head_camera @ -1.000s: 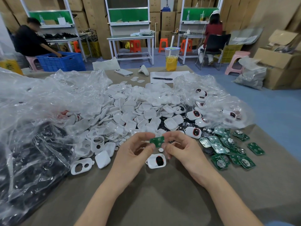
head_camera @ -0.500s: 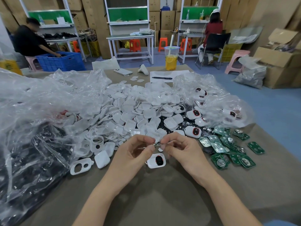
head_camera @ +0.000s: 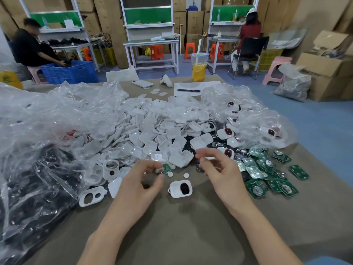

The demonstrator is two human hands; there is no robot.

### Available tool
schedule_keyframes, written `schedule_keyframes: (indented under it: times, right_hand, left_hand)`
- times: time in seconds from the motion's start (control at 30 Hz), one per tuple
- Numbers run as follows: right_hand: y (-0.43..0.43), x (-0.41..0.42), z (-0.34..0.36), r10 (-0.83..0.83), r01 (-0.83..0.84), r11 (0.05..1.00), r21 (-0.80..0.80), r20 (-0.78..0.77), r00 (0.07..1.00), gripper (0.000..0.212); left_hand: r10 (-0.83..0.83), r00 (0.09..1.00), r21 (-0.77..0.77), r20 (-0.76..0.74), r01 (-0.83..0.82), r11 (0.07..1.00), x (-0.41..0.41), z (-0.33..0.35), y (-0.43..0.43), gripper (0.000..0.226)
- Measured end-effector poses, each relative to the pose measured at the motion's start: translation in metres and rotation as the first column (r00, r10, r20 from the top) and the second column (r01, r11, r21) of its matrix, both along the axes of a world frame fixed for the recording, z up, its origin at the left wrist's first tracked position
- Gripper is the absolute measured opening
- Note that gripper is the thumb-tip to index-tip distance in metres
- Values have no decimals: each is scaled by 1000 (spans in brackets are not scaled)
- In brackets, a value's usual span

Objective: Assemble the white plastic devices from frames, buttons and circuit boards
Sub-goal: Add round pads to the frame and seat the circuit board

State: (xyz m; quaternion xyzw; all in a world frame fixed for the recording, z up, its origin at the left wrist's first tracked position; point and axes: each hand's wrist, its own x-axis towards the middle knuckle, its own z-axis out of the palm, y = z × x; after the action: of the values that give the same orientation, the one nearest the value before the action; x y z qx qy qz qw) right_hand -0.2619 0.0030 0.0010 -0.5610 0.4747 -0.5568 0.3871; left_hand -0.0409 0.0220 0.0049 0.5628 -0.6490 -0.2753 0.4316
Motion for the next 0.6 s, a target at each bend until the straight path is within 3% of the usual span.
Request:
schedule_keyframes:
  times: [0.13,0.27,0.43,0.53,0.6]
  right_hand:
    - [-3,-4,-2,-228,229,973,-32,24,973,38]
    - [-6,-6,-5,-336,335,941,-42,-15,942,38]
    - [-4,-7,-4,-475,466,879,-100,-133,870,37]
    - [1,-7,2,-627,596,777,-202,-333,704,36]
    - [2,-10,3,-630,636,742,-214,-546,552,40]
  left_hand:
    - [19,954,-130,298,21,991,6,-4,6,19]
    - [17,862,-127,506,55,990,2,-4,8,20]
    - [47,888,-124,458,11,992,1,-6,7,15]
    - [89,915,-147,393,-33,989,2,-7,6,14]
    - [126,926,-162,355,-72,984,2,-8,5,15]
